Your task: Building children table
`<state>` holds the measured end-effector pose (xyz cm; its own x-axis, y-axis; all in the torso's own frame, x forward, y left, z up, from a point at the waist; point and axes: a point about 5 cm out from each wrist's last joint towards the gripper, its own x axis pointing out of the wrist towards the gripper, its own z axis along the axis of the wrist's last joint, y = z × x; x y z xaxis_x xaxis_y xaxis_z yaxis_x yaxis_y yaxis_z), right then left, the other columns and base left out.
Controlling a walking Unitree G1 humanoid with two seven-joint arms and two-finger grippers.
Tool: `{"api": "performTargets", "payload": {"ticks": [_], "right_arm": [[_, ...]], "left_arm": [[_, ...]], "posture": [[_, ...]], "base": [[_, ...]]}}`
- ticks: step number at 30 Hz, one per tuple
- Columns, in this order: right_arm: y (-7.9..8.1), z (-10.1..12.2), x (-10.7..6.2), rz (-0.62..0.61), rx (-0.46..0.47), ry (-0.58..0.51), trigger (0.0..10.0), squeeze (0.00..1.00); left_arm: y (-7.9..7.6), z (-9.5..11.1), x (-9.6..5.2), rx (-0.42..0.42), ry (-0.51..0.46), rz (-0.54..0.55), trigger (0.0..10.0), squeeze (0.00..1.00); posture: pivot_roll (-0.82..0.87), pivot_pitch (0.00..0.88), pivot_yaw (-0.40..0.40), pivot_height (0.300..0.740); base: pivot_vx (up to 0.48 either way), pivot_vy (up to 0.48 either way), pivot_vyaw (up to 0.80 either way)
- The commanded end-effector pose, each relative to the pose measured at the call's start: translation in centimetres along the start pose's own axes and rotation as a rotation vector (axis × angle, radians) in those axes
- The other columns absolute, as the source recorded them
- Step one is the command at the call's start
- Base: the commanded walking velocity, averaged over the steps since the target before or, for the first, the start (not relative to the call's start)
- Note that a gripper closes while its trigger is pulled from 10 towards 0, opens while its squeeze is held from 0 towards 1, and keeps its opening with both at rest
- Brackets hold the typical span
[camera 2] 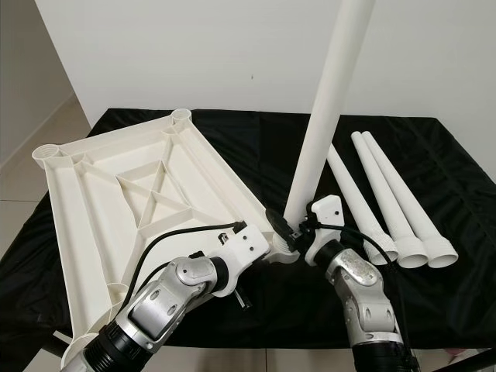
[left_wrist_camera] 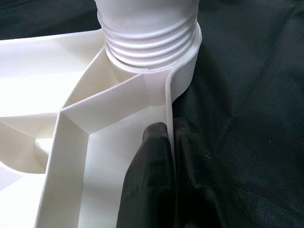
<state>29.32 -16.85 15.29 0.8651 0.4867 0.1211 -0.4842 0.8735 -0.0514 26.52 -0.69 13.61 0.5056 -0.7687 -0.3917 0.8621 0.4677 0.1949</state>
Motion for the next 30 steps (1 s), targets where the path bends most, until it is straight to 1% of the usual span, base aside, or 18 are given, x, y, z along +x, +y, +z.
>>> {"api": "performTargets", "payload": {"ticks": [1,2,4,5,6,7,8,10,11,15,17,18,19,20,23,28,29,30], "right_arm": [[0.3,0.9,0.4,-0.05,-0.002,-0.047,10.0,0.0],[0.3,0.9,0.4,-0.05,-0.002,-0.047,10.0,0.0],[0.6,0.6,0.6,-0.154,-0.016,-0.031,10.0,0.0],[0.6,0.6,0.6,-0.154,-0.016,-0.031,10.0,0.0],[0.6,0.4,0.6,-0.206,-0.019,-0.024,10.0,0.0],[0.6,0.4,0.6,-0.206,-0.019,-0.024,10.0,0.0],[0.5,0.2,0.6,-0.274,-0.031,-0.004,10.0,0.0],[0.6,-0.2,0.7,-0.358,-0.062,0.016,10.0,0.0],[0.6,-0.2,0.7,-0.358,-0.062,0.016,10.0,0.0],[1.4,-0.6,0.8,-0.472,-0.029,0.012,10.0,0.0],[1.4,-0.6,0.8,-0.472,-0.029,0.012,10.0,0.0],[2.4,-0.6,1.0,-0.537,0.01,-0.001,10.0,0.0],[2.4,-0.6,1.0,-0.537,0.01,-0.001,10.0,0.0],[3.1,-0.6,1.1,-0.573,0.025,-0.01,10.0,0.0],[3.3,-0.6,1.1,-0.58,0.032,-0.011,10.0,0.0],[2.7,-0.4,1.0,-0.606,0.025,-0.012,10.0,0.0],[2.5,-0.3,1.0,-0.601,0.026,-0.02,10.0,0.6],[2.5,-0.3,1.0,-0.601,0.026,-0.02,10.0,0.6]], "left_arm": [[-0.2,0.0,0.2,0.006,-0.019,-0.02,10.0,0.0],[-0.2,0.0,0.2,0.006,-0.019,-0.02,10.0,0.0],[0.0,0.1,0.2,0.008,-0.02,-0.019,10.0,0.0],[0.0,0.1,0.2,0.008,-0.02,-0.019,10.0,0.0],[0.1,0.1,0.3,0.009,-0.021,-0.019,10.0,0.0],[0.1,0.1,0.3,0.009,-0.021,-0.019,10.0,0.0],[0.2,0.2,0.3,0.01,-0.022,-0.021,10.0,0.0],[0.2,0.2,0.3,0.014,-0.023,-0.025,10.0,0.0],[0.2,0.2,0.3,0.014,-0.023,-0.025,10.0,0.0],[0.2,0.2,0.4,0.016,-0.023,-0.029,10.0,0.0],[0.2,0.2,0.4,0.016,-0.023,-0.029,10.0,0.0],[0.3,0.1,0.3,0.015,-0.021,-0.027,10.0,0.0],[0.3,0.1,0.3,0.015,-0.021,-0.027,10.0,0.0],[0.3,0.0,0.3,0.012,-0.02,-0.022,10.0,0.0],[0.4,0.0,0.3,0.009,-0.02,-0.02,10.0,0.0],[0.4,0.0,0.3,0.011,-0.019,-0.021,10.0,0.0],[0.4,0.0,0.3,0.013,-0.019,-0.022,10.0,0.0],[0.4,0.0,0.3,0.013,-0.019,-0.022,10.0,0.0]], "posture": [[-0.14,0.039,0.035,0.74],[-0.14,0.039,0.035,0.74],[-0.16,0.032,0.052,0.74],[-0.16,0.032,0.052,0.74],[-0.16,0.032,0.052,0.74],[-0.16,0.032,0.052,0.74],[-0.16,0.032,0.052,0.74],[-0.17,0.028,0.059,0.74],[-0.17,0.028,0.059,0.74],[-0.17,0.022,0.061,0.74],[-0.17,0.022,0.061,0.74],[-0.17,0.021,0.058,0.74],[-0.17,0.021,0.058,0.74],[-0.16,0.017,0.057,0.74],[-0.16,0.015,0.055,0.74],[-0.16,0.008,0.054,0.74],[-0.16,0.007,0.052,0.74],[-0.16,0.007,0.052,0.74]], "base": [[0.0,0.0,0.0],[0.0,0.0,0.0],[0.0,0.0,0.0],[0.0,0.0,0.0],[0.0,0.0,0.0],[0.0,0.0,0.0],[0.0,0.0,0.0],[0.0,0.0,0.0],[0.0,0.0,0.0],[0.0,0.0,0.0],[0.0,0.0,0.0],[0.0,0.0,0.0],[0.0,0.0,0.0],[0.0,0.0,0.0],[0.0,0.0,0.0],[0.0,0.0,0.0],[0.0,0.0,0.0],[0.0,0.0,0.0]]}}
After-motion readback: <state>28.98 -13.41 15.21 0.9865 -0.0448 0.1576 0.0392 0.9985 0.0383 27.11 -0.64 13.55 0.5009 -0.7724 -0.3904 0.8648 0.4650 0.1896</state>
